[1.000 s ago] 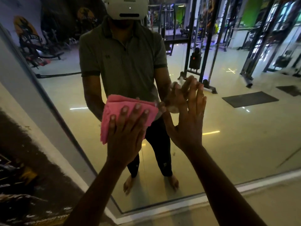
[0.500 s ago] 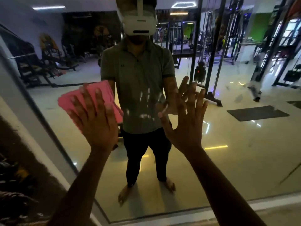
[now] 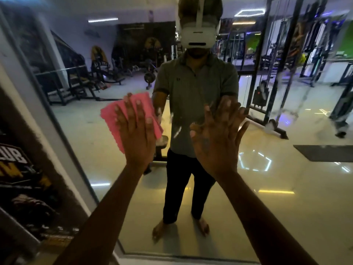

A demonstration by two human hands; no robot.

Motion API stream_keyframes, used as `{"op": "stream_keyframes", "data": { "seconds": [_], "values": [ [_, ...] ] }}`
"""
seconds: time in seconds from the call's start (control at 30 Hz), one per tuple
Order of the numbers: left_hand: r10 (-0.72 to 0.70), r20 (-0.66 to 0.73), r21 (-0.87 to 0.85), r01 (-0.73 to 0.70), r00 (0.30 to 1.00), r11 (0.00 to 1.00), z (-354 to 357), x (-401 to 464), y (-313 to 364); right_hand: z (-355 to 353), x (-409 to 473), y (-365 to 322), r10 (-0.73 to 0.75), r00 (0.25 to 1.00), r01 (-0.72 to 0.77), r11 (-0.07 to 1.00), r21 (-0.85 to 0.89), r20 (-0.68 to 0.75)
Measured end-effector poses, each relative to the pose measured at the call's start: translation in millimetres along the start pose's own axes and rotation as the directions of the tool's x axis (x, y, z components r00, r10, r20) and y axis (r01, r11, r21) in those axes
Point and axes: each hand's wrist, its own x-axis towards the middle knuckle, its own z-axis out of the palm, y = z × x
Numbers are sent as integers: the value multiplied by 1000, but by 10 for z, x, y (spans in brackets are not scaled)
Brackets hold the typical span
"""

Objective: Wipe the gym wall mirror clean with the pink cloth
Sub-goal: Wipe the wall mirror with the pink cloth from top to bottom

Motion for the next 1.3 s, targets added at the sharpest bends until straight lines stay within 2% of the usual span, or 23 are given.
{"op": "stream_keyframes", "data": {
  "seconds": [0.07, 0.1, 0.13, 0.23, 0.3, 0.33, 0.4, 0.47, 0.5, 0.53, 0.6, 0.63, 0.67, 0.7, 0.77, 0.83, 0.9, 1.0, 1.07, 1.17, 1.2, 1.23, 1.3],
  "values": [
    [301, 152, -16, -302, 942, 953, 118, -459, 97, 14, 18, 13, 3, 1000, -3, 1000, 24, 2],
    [390, 212, -3, -398, 896, 917, 128, -653, 10, 24, 13, 27, 11, 1000, -11, 1000, 17, 1],
    [393, 237, 38, -413, 888, 910, 103, -739, -125, 37, 8, 55, 29, 1000, -29, 1000, 2, 5],
    [125, 105, 114, -137, 987, 984, -5, -425, -306, 66, 18, 188, 62, 998, -62, 998, -7, 16],
    [-14, 29, 54, 12, 999, 998, -15, -125, -125, 92, 22, 245, 48, 999, -48, 999, 6, 14],
    [-11, 23, 29, 10, 1000, 1000, 14, -86, 15, 110, 18, 254, 45, 999, -45, 999, 9, 8],
    [195, 60, 7, -195, 979, 981, 143, -306, 167, 134, 11, 254, 44, 999, -44, 999, 8, -8],
    [403, 185, 21, -413, 897, 910, 170, -633, 37, 133, 12, 259, 42, 999, -42, 999, 3, -13],
    [424, 203, 49, -441, 883, 896, 144, -670, -102, 130, 11, 262, 38, 999, -38, 999, 3, -8],
    [382, 175, 76, -400, 907, 914, 118, -604, -191, 127, 12, 272, 35, 999, -35, 999, 3, -4],
    [156, 68, 66, -161, 985, 985, 74, -272, -126, 137, 17, 278, 35, 999, -35, 999, -2, -7],
    [71, 35, 40, -72, 997, 997, 73, -111, -14, 146, 18, 268, 40, 999, -40, 999, -3, -13],
    [69, 24, 23, -70, 997, 997, 96, -42, 92, 153, 19, 255, 42, 999, -43, 999, -5, -20],
    [147, 34, 8, -148, 988, 989, 135, -90, 170, 156, 18, 247, 42, 999, -42, 999, -7, -26],
    [371, 127, -25, -371, 920, 928, 205, -417, 122, 155, 11, 264, 37, 999, -38, 999, -21, -30],
    [472, 192, 27, -486, 860, 874, 155, -661, -166, 142, 2, 291, 27, 999, -27, 999, -26, -18],
    [392, 151, 53, -403, 907, 913, 78, -486, -281, 129, -4, 287, 35, 999, -35, 999, -11, -9],
    [145, -6, 9, -145, 989, 989, 66, -45, 52, 109, -1, 229, 46, 999, -45, 999, 13, -19],
    [276, 27, -16, -275, 961, 961, 151, -157, 212, 90, 5, 190, 61, 997, -60, 998, 30, -39],
    [550, 138, 13, -557, 824, 831, 192, -590, -145, 78, -12, 222, 43, 998, -40, 998, 57, -48],
    [567, 125, 38, -575, 814, 817, 155, -521, -284, 74, 2, 239, 34, 998, -32, 998, 58, -47],
    [525, 102, 44, -531, 845, 846, 127, -389, -337, 64, 10, 248, 33, 999, -30, 998, 60, -42],
    [320, -12, 2, -320, 947, 947, 79, -61, -221, 44, 6, 224, 45, 998, -42, 997, 62, -50]
  ]
}}
